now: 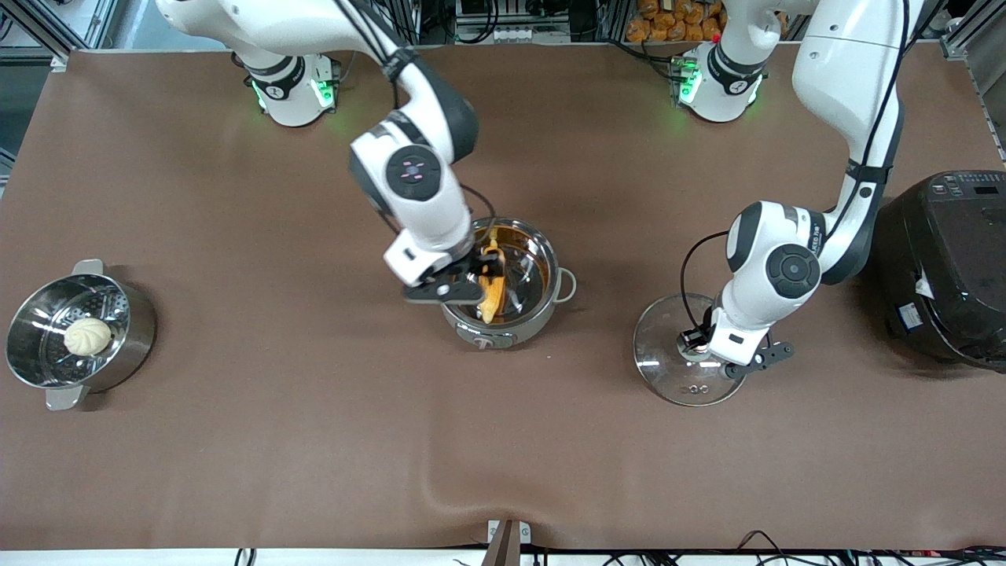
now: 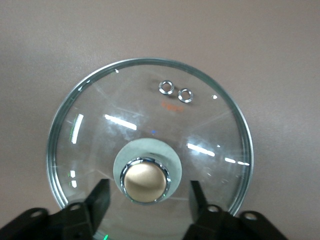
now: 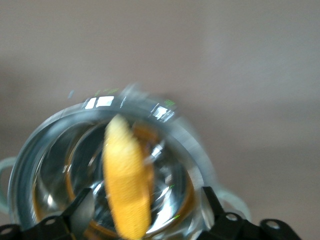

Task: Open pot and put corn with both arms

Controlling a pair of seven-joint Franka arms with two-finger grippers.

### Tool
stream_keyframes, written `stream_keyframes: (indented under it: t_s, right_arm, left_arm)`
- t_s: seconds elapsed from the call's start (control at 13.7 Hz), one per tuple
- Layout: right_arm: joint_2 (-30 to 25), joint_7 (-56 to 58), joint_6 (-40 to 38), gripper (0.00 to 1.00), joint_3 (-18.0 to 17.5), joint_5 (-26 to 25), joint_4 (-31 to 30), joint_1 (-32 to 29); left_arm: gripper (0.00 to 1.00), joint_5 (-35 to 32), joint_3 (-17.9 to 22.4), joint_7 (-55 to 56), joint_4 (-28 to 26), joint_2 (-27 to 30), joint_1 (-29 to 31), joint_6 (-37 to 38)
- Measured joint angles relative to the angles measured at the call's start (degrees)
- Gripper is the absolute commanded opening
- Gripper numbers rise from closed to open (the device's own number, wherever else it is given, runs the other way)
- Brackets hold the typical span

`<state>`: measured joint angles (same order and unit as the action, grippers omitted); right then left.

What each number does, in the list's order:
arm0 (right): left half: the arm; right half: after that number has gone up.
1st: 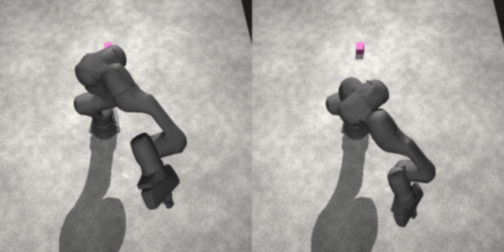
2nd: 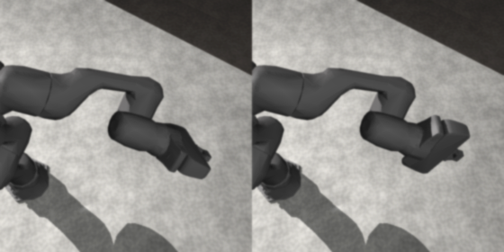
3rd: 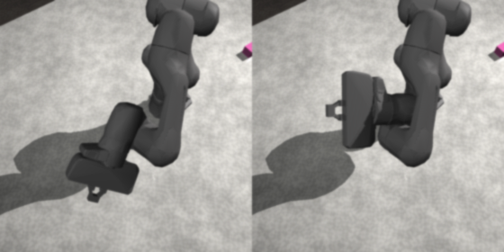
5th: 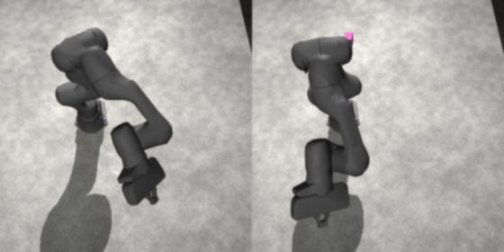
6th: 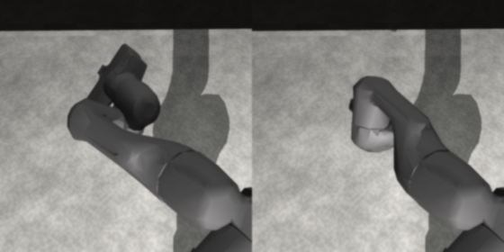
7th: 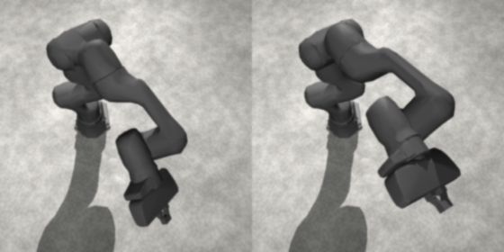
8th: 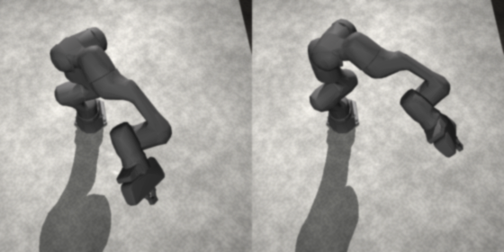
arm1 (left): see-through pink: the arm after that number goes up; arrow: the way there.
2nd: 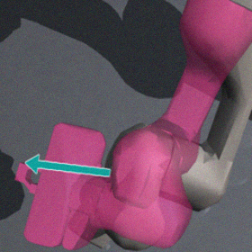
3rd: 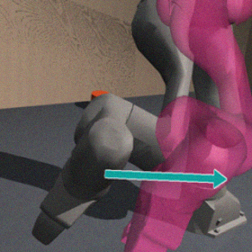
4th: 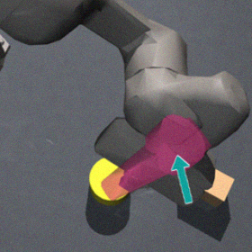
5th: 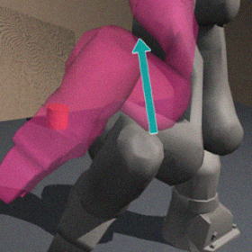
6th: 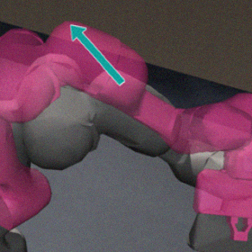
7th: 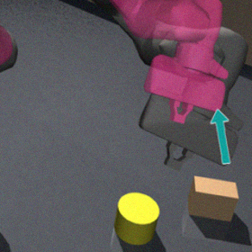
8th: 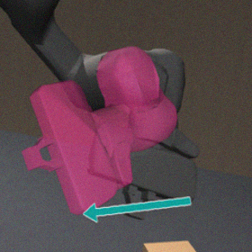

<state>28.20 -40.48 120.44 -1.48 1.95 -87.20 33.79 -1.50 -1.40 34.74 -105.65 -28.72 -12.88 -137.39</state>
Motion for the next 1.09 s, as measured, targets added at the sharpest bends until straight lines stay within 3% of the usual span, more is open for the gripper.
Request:
stream_keyframes:
  t_s: [0.36, 0.88, 1.09]
  right_arm:
    - [-10.88, 2.42, -9.72, 1.00, 1.25, -0.01, 1.48, -11.99]
    - [-19.43, 32.99, -27.44, 1.00, 2.40, -0.13, 1.52, -27.94]
    - [-23.39, 40.00, -33.27, 1.00, 2.54, -0.17, 1.56, -32.71]
  left_arm:
    - [1.00, 0.00, 0.00, -0.79, 0.74, 6.30, 0.05, 3.71]
    - [1.00, 0.00, 0.13, -9.23, 1.95, 26.26, 2.14, 25.85]
    - [1.00, 0.00, 0.32, -16.04, 5.24, 29.32, 4.09, 34.54]
